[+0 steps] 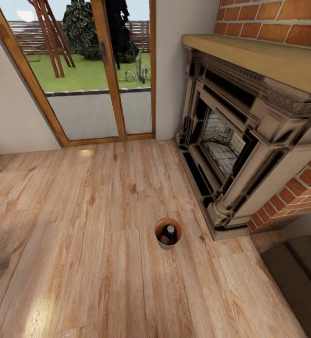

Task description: Put the three can of soda from the living room inside the tash can in the kitchen.

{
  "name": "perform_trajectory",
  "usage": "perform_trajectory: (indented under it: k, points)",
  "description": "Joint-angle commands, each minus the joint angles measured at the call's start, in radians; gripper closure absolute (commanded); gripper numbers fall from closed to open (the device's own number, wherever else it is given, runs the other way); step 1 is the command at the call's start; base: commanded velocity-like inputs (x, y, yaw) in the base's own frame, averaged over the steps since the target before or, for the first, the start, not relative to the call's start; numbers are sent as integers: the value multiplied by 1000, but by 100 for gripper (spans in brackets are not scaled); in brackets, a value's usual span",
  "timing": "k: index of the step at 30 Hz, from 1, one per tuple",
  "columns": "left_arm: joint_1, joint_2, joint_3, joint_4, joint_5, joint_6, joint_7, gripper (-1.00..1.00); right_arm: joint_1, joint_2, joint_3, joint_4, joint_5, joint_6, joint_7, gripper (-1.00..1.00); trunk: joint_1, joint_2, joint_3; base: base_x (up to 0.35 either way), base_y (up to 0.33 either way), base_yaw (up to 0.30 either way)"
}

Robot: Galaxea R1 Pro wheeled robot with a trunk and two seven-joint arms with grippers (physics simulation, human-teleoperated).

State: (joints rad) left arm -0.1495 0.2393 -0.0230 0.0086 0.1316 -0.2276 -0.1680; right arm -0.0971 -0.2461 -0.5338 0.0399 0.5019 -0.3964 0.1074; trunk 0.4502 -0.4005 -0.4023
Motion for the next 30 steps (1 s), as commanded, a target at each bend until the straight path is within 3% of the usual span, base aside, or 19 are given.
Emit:
perform_trajectory:
  k: [1,23,30]
  points:
    - [1,0,0,0,0,0,0,-100,0,0,0,0,0,0,0,-100,0,0,0,0,0,0]
    - [7,-9,-2,-5,0,-4,1,-100,2,13,1,2,-14,-1,0,-100,0,0,0,0,0,0]
    - [7,-11,-2,-5,1,-64,1,-100,2,14,1,1,-14,-2,0,-100,0,0,0,0,0,0]
